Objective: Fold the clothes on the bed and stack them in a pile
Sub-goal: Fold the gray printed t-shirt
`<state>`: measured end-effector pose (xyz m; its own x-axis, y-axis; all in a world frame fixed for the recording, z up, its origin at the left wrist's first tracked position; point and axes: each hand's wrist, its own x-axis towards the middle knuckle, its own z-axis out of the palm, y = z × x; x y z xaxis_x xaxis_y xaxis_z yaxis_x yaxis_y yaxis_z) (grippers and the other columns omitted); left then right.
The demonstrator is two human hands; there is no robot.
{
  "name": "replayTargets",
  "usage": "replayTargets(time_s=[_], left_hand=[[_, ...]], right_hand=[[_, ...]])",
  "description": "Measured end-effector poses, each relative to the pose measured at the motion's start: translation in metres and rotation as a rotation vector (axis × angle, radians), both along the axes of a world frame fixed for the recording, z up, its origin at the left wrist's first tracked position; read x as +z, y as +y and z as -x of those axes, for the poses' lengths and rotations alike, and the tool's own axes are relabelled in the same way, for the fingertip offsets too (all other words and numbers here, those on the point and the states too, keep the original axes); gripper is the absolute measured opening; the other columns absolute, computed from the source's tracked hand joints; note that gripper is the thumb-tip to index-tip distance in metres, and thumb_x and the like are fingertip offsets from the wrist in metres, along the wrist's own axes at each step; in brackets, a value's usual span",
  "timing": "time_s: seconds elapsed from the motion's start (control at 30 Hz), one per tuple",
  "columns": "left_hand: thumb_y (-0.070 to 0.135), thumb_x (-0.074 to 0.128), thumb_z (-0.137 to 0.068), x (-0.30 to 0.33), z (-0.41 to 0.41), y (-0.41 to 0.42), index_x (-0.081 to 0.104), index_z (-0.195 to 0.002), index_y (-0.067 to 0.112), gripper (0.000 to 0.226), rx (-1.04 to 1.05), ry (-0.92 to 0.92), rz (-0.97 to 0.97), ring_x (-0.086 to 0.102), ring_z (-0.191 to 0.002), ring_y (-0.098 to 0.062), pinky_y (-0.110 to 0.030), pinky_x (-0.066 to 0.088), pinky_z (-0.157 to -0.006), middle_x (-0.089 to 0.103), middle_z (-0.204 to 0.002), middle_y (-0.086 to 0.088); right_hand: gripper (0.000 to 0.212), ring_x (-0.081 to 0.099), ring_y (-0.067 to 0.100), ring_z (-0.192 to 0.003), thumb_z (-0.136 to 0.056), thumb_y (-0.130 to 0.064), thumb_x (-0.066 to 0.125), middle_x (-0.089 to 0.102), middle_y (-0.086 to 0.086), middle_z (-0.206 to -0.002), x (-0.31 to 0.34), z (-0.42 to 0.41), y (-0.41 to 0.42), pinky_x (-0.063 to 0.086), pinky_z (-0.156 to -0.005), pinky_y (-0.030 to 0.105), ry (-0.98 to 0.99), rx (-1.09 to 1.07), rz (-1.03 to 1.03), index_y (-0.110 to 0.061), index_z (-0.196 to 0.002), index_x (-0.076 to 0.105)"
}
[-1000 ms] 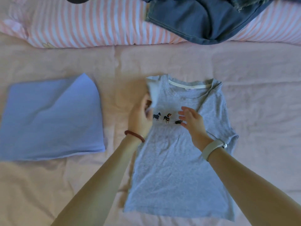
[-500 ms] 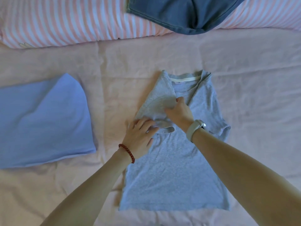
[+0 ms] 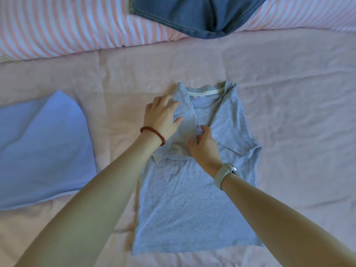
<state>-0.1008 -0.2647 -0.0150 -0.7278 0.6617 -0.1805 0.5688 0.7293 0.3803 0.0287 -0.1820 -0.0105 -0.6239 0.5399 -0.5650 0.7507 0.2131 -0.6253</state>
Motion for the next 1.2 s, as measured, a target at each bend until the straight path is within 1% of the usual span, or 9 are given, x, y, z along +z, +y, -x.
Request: replayTargets(time_s=[0.13, 0.23, 0.37, 0.57, 0.67, 0.8, 0.97, 1.13, 1.2], left_hand=[[0.027, 0.053, -0.09, -0.013, 0.005, 0.016, 0.063, -0.105, 0.012, 0.024, -0.066, 0.106, 0.174, 0.043, -0.111, -0.026, -0.037, 0.035, -0.086, 0.05, -0.121, -0.004], [0.017, 0.054, -0.09, -0.014, 0.014, 0.009, 0.064, -0.096, 0.01, 0.014, 0.16, -0.045, -0.075, 0.051, -0.099, -0.025, -0.032, 0.037, -0.082, 0.059, -0.106, -0.007], [0.004, 0.054, -0.087, -0.003, 0.03, -0.01, 0.056, -0.09, 0.007, 0.005, 0.513, -0.303, -0.372, 0.049, -0.075, -0.016, -0.012, 0.033, -0.064, 0.056, -0.082, -0.003], [0.01, 0.05, -0.09, -0.01, 0.039, -0.014, 0.048, -0.122, 0.005, 0.032, 0.539, -0.283, -0.231, 0.055, -0.101, -0.028, -0.027, 0.04, -0.084, 0.054, -0.119, -0.015], [0.012, 0.054, -0.086, -0.009, 0.002, -0.022, 0.048, -0.129, 0.004, 0.044, 0.303, 0.002, -0.085, 0.047, -0.117, -0.036, -0.043, 0.04, -0.091, 0.046, -0.131, -0.02], [0.017, 0.042, -0.087, -0.013, -0.062, -0.045, 0.057, -0.122, -0.001, 0.042, -0.068, 0.165, -0.011, 0.048, -0.124, -0.037, -0.05, 0.043, -0.095, 0.052, -0.133, -0.019], [0.025, 0.032, -0.09, -0.023, -0.1, -0.08, 0.058, -0.122, -0.002, 0.049, -0.241, 0.045, 0.134, 0.044, -0.127, -0.036, -0.054, 0.037, -0.102, 0.051, -0.135, -0.016], [0.019, 0.043, -0.086, -0.007, -0.081, -0.086, 0.069, -0.086, 0.005, 0.03, -0.196, -0.002, -0.121, 0.065, -0.099, -0.031, -0.04, 0.052, -0.083, 0.071, -0.097, -0.01], [0.018, 0.044, -0.084, 0.002, -0.064, -0.074, 0.067, -0.085, 0.005, 0.027, -0.123, 0.022, -0.158, 0.065, -0.081, -0.03, -0.036, 0.049, -0.071, 0.069, -0.083, -0.008]], right_hand=[[0.02, 0.056, 0.024, -0.083, -0.088, -0.016, 0.048, 0.058, 0.001, -0.081, 0.002, -0.006, -0.001, 0.044, -0.066, 0.031, -0.115, 0.025, 0.064, -0.01, -0.108, 0.05], [0.01, 0.044, 0.016, -0.062, -0.086, -0.006, 0.044, 0.047, -0.001, -0.064, 0.003, -0.002, -0.001, 0.033, -0.053, 0.025, -0.023, 0.046, 0.085, -0.011, -0.079, 0.049], [0.022, 0.057, 0.025, -0.088, -0.088, -0.003, 0.043, 0.057, 0.012, -0.101, 0.006, 0.013, -0.006, 0.047, -0.075, 0.033, 0.135, -0.035, 0.16, -0.007, -0.105, 0.057], [0.041, 0.052, 0.016, -0.085, -0.088, 0.003, 0.04, 0.045, 0.012, -0.127, 0.003, 0.032, 0.0, 0.049, -0.073, 0.032, 0.067, -0.078, 0.061, -0.007, -0.127, 0.046], [0.043, 0.054, 0.024, -0.094, -0.087, 0.004, 0.042, 0.045, 0.014, -0.128, 0.008, 0.023, 0.007, 0.048, -0.07, 0.035, 0.162, 0.14, -0.286, -0.005, -0.128, 0.048], [0.046, 0.045, 0.035, -0.127, -0.083, 0.002, 0.053, 0.05, 0.015, -0.136, 0.0, 0.004, 0.014, 0.037, -0.1, 0.054, 0.295, 0.618, -0.633, -0.002, -0.129, 0.052], [0.054, -0.001, 0.022, -0.145, -0.1, -0.027, 0.022, 0.002, 0.002, -0.158, -0.021, -0.007, 0.035, -0.007, -0.11, 0.057, -0.094, 1.302, -0.787, -0.016, -0.15, 0.005], [0.031, 0.049, 0.027, -0.126, -0.09, -0.018, 0.052, 0.056, 0.01, -0.131, -0.008, -0.002, 0.051, 0.033, -0.105, 0.057, 0.234, 1.067, -0.767, -0.006, -0.117, 0.063], [0.025, 0.056, 0.033, -0.116, -0.087, -0.008, 0.054, 0.063, 0.015, -0.118, -0.002, 0.003, 0.06, 0.04, -0.099, 0.056, 0.354, 0.851, -0.704, 0.0, -0.107, 0.066]])
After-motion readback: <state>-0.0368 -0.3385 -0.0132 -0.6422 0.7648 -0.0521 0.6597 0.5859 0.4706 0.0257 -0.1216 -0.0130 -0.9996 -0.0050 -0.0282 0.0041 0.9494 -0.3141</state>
